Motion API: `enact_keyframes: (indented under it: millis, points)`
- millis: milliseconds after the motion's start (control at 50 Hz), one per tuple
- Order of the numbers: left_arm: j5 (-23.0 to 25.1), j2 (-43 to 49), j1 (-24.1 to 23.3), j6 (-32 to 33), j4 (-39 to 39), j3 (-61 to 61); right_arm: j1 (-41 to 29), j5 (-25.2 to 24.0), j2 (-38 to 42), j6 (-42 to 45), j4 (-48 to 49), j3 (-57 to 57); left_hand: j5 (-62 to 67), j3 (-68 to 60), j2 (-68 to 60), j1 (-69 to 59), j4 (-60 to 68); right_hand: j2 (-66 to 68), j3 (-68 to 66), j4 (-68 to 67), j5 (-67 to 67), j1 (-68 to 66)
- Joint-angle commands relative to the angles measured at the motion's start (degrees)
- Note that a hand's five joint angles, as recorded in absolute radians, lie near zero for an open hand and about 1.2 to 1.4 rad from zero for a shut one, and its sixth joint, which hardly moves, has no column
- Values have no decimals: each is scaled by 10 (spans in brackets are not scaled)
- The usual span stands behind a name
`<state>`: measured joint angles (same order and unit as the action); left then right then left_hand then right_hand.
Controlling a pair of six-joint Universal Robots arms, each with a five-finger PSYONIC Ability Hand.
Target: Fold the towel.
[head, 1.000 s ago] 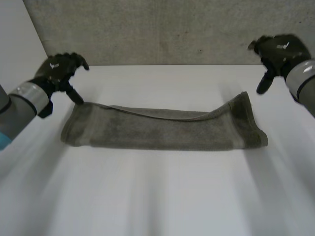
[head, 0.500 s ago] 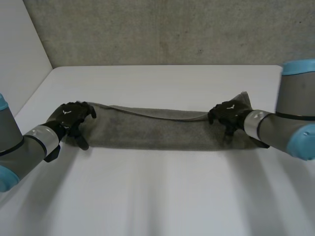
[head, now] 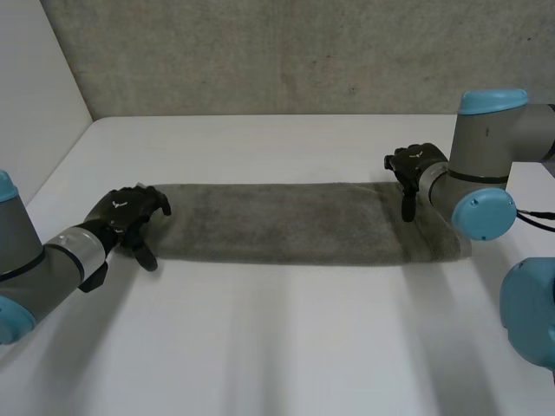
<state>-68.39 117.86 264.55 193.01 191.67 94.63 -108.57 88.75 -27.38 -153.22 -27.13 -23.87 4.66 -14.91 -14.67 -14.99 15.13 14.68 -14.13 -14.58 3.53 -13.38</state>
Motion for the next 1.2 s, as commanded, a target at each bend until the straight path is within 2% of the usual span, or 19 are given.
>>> enact_keyframes:
  millis: [20, 60, 100, 120, 160, 220, 340, 420, 540, 680, 860, 880, 900, 920, 940, 960, 980, 1120, 1200]
  points:
    - [-2, -2, 0, 0, -1, 1, 2, -52, -108, -45, 1, -149, -4, 7, 4, 7, -9, -1, -5, 0, 11, -12]
    - [-2, -3, 0, 0, -2, 2, 5, -72, -144, -45, 8, -202, -4, 7, 4, 7, -9, 13, -18, -14, 24, -26]
    - [-2, -4, 0, 0, -2, 5, 7, -102, -214, -43, 48, -308, -2, 5, 2, 6, -7, 26, -32, -27, 38, -39]
    - [0, -6, 1, 0, -2, 8, 7, -103, -214, -43, 48, -309, -2, 5, 2, 6, -7, 26, -32, -27, 38, -39]
    - [0, -7, 1, 0, -2, 9, 19, -114, -276, -35, 107, -414, -1, 3, 1, 4, -5, 53, -59, -54, 65, -66]
    - [0, -10, 2, 0, -1, 13, 37, -112, -324, -5, 170, -506, 1, 2, -1, 2, -4, 55, -60, -56, 66, -68]
    - [-3, -12, 2, -7, -1, 13, 59, -106, -357, 52, 245, -618, 3, 0, -3, 1, -2, 60, -65, -61, 71, -73]
    - [-4, -13, 0, -8, -5, 13, 80, -98, -370, 78, 333, -694, -1, 3, 1, 4, -5, 77, -82, -78, 88, -90]
    - [-4, -25, 4, -9, 7, 24, 87, -96, -353, 82, 443, -722, -36, 38, 36, 39, -41, 121, -126, -122, 132, -134]
    - [-4, -25, 8, -10, 26, 34, 88, -93, -306, 121, 458, -711, -38, 40, 38, 41, -42, 126, -131, -127, 137, -139]
    - [-4, -25, 10, -10, 37, 35, 93, -92, -270, 123, 456, -688, -38, 40, 38, 41, -42, 174, -180, -175, 186, -187]
    - [-4, -25, 10, -10, 37, 35, 94, -91, -266, 123, 456, -686, -38, 40, 38, 41, -42, 214, -220, -215, 226, -227]
    - [-4, -25, 10, -10, 37, 35, 96, -90, -265, 123, 456, -684, -38, 40, 38, 41, -42, 338, -343, -339, 349, -351]
    - [-4, -25, 10, -10, 37, 36, 96, -90, -265, 123, 456, -684, -38, 40, 38, 41, -42, 339, -345, -340, 351, -352]
    - [-4, -25, 9, -10, 37, 37, 99, -90, -266, 122, 456, -683, -38, 40, 38, 41, -42, 509, -515, -510, 521, -522]
    - [-4, -25, 9, -10, 37, 37, 99, -90, -266, 122, 456, -683, -38, 40, 38, 41, -42, 511, -516, -512, 522, -524]
    - [-4, -25, 9, -10, 37, 37, 103, -89, -272, 121, 456, -684, -38, 40, 38, 41, -42, 652, -657, -653, 663, -665]
    - [-4, -25, 9, -10, 37, 37, 151, -86, -320, 120, 449, -693, -38, 40, 38, 41, -42, 653, -659, -654, 665, -666]
    - [-4, -25, 9, -10, 37, 37, 206, -89, -335, 128, 436, -688, -38, 40, 38, 41, -42, 653, -659, -654, 665, -666]
